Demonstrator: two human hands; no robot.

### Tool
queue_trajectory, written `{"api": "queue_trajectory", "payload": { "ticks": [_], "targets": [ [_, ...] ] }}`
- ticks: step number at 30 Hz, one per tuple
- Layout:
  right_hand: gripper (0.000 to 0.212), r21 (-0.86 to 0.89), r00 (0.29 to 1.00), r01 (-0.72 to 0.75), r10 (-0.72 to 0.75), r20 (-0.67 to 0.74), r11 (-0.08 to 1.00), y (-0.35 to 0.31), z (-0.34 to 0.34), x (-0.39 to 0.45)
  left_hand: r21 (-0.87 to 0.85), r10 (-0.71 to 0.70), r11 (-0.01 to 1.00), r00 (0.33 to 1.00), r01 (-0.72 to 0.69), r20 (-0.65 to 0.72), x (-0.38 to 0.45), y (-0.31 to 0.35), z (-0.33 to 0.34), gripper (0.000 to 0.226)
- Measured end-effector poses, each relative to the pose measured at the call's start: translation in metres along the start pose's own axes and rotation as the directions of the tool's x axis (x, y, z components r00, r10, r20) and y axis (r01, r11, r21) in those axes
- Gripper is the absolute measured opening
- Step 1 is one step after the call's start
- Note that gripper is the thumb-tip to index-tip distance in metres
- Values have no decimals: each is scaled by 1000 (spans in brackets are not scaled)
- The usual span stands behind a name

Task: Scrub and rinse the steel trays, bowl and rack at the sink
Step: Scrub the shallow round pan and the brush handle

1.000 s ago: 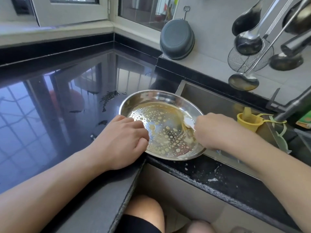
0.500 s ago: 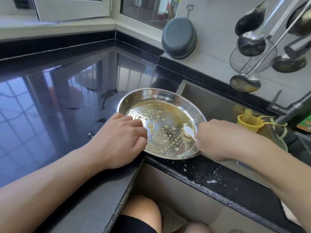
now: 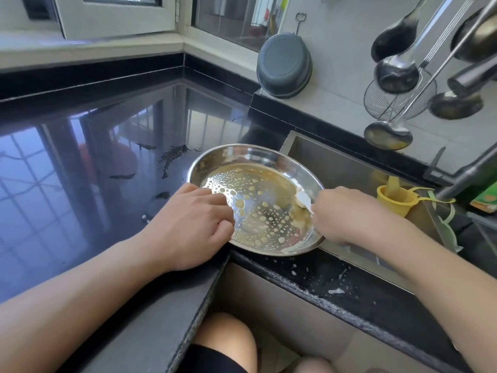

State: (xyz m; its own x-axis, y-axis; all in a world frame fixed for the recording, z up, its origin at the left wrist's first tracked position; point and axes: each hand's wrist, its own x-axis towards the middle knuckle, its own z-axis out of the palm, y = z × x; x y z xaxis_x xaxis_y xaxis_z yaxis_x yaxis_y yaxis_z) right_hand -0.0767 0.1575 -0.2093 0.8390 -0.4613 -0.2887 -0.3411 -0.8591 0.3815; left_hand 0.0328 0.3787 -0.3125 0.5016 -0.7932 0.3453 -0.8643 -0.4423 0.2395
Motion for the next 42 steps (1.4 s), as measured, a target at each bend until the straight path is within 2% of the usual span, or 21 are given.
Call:
{"api": "queue_trajectory", "payload": {
  "ticks": [2,4,7,11,15,20,24,29,33,36,38,39,41,42],
  "targets": [
    [17,76,997,75,-73,-20,994,-8,4,-6,-6,-3,1000,1000,3,2,0,1,-1,50],
    [28,149,997,73,-69,-31,986,-8,1,-7,-5,-2,1000,1000,2,3,1,1,-2,50],
    [27,114,994,-45,55,-93,993,1,2,3,-3,2,1000,1000,-2,-1,0,1,-2,50],
    [20,136,1000,21,-18,-24,991,-5,2,-3,-10,-6,1000,1000,6,-2,1,1,-1,51],
    [15,102,996,-67,73,-54,993,6,-3,12,-2,1,1000,1000,-1,-10,0,1,-1,47],
    [29,169,995,96,-97,-7,981,-10,-5,4,-7,-2,1000,1000,2,-6,1,1,-1,49],
    [19,168,995,-61,74,-68,984,0,-9,20,-13,1,1000,1000,-2,-15,0,0,-1,46],
    [24,209,997,49,-37,-64,977,-20,-1,6,4,3,1000,1000,-3,-7,1,0,-1,47],
    [16,150,994,-86,96,-58,985,1,-8,26,9,3,1000,1000,-3,-10,0,0,-1,47],
    [30,136,999,48,-49,0,990,-5,-9,28,9,0,1000,1000,0,-5,0,0,0,48],
    [34,273,984,164,-176,19,948,-15,-12,23,5,1,1000,1000,-1,-8,0,0,-1,49],
    [34,310,985,159,-171,11,937,-16,-15,23,7,4,1000,1000,-3,-11,0,0,-1,48],
    [32,262,999,26,-15,-44,965,-8,-15,39,13,4,1000,1000,-4,-6,0,0,-1,48],
    [23,223,995,-48,67,-79,974,-4,-13,44,13,3,1000,1000,-3,-2,0,0,0,48]
  ]
}}
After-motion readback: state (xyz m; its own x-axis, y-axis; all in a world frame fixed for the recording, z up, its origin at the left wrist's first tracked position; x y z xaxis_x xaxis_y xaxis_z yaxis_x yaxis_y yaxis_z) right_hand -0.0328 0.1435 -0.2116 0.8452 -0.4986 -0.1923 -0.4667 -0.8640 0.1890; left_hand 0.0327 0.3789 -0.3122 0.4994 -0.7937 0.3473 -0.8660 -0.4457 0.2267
